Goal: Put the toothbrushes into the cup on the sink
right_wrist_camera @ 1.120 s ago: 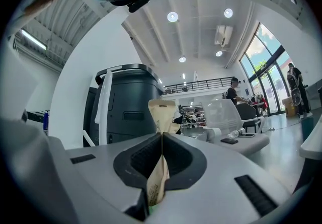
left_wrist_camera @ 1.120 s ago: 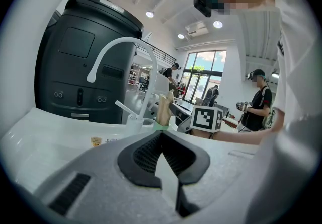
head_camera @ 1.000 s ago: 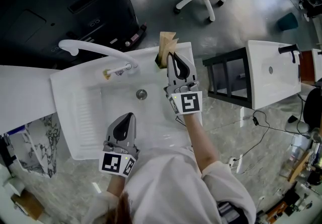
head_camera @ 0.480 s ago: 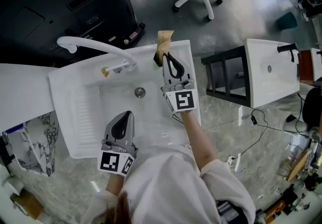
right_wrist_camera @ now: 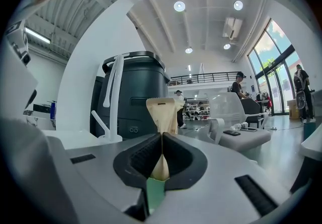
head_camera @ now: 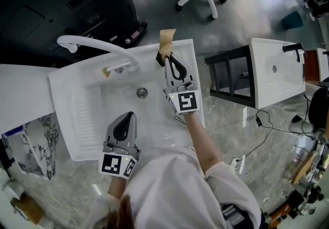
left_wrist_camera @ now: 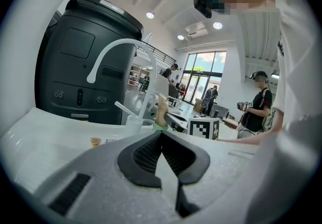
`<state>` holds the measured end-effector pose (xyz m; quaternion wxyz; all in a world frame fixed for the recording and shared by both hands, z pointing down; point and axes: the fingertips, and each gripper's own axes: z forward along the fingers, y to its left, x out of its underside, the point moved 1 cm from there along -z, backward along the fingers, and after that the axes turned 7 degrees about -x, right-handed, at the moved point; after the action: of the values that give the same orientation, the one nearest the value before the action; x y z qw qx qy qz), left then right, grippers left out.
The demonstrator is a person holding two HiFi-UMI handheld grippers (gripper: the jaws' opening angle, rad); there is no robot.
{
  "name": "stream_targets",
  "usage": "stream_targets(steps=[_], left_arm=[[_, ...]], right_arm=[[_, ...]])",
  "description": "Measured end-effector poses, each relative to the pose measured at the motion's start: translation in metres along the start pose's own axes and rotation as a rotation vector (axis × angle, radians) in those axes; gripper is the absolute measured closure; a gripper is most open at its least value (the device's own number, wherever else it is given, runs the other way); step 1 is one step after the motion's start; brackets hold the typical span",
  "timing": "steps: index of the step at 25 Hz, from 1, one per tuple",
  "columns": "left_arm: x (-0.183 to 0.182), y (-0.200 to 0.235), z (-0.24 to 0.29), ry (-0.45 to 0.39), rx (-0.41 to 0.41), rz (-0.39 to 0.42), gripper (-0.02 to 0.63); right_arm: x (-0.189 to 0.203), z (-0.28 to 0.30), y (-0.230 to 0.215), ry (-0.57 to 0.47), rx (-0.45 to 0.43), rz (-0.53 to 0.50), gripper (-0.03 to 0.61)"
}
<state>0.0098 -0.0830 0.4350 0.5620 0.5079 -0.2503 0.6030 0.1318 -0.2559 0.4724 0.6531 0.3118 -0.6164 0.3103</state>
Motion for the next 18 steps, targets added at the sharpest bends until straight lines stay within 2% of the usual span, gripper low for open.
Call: stream_targets(steps=[3,9,10,12,18], left_arm=[[0.0,-0.001,0.0,-0.002,0.001,0.001,0.601],[-0.003,-0.001,-0.001,-0.009,0.003,0.001,0.601],[-0.003,0.0,-0.001,-0.01,0.003,0.001,0.6],[-0.003,0.0,-0.001,-0.012,0.005,0.001,0.601],[-0.006,-0.001,-0.002,-0.021,0.01,0.001,0.6]], right_arm=[[0.001,-0.001,-0.001,0.005,0.006,0.021,0.56],[0.005,0.0,0.002,0.056,-0.04,0.024,0.557],[0.006,0.0,0.003,0.063,-0.049,0.027,0.548],[0.007,0.001,0.007,0.077,-0.071,0.042,0.436],[0.003,-0.003,0.01,0.083,-0.083,0.039,0.417]])
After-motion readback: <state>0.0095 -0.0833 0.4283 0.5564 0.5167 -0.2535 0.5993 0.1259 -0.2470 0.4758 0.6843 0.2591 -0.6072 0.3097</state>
